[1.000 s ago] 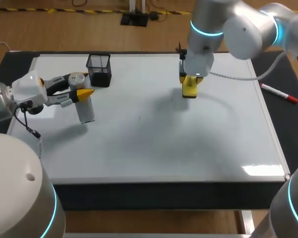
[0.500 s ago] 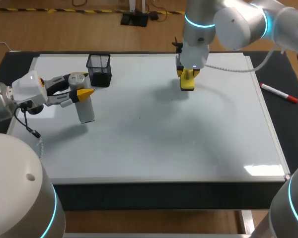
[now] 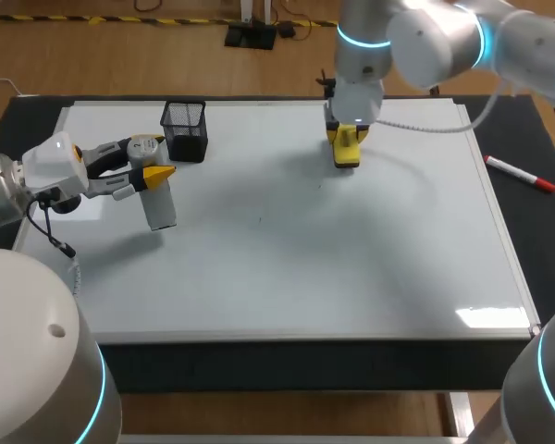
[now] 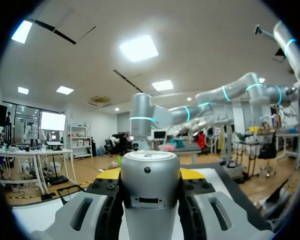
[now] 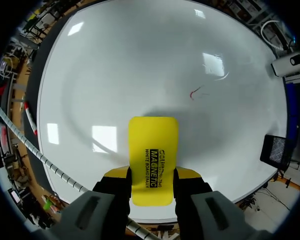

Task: Pick up the inspection probe, press it on each red-marked spot on the whiteboard one by one, put down the probe, pick up the eraser, and wipe off all the red marks.

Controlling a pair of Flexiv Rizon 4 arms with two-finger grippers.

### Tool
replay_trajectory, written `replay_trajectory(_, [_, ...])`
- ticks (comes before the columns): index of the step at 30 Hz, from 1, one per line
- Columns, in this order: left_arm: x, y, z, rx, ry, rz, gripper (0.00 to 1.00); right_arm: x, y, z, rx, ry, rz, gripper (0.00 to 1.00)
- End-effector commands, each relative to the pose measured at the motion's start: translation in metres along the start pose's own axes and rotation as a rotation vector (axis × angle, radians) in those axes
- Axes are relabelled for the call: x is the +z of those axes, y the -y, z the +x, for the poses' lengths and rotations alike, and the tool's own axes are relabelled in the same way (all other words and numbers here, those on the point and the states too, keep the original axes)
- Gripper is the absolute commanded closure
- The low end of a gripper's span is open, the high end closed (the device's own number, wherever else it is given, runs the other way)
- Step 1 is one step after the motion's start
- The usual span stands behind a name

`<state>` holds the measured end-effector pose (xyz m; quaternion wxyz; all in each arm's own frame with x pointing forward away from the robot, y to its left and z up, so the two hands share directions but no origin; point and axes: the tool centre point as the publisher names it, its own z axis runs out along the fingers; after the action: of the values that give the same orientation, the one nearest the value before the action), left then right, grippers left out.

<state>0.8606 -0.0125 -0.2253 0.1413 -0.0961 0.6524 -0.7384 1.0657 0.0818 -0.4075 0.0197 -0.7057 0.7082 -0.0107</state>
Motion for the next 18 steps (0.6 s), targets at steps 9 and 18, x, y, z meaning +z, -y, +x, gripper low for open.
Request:
replay_trajectory(9, [0.0,0.001,0.001,0.001,0.001,-0.001,1.0,0.013,0.013,-0.004,-0.002,-0.016,-0.032,1.0])
replay_trajectory(18, [0.0,0.001,0.001,0.001,0.001,-0.001,1.0,0.019,0.014,-0.003,0.003,-0.022,-0.04,1.0])
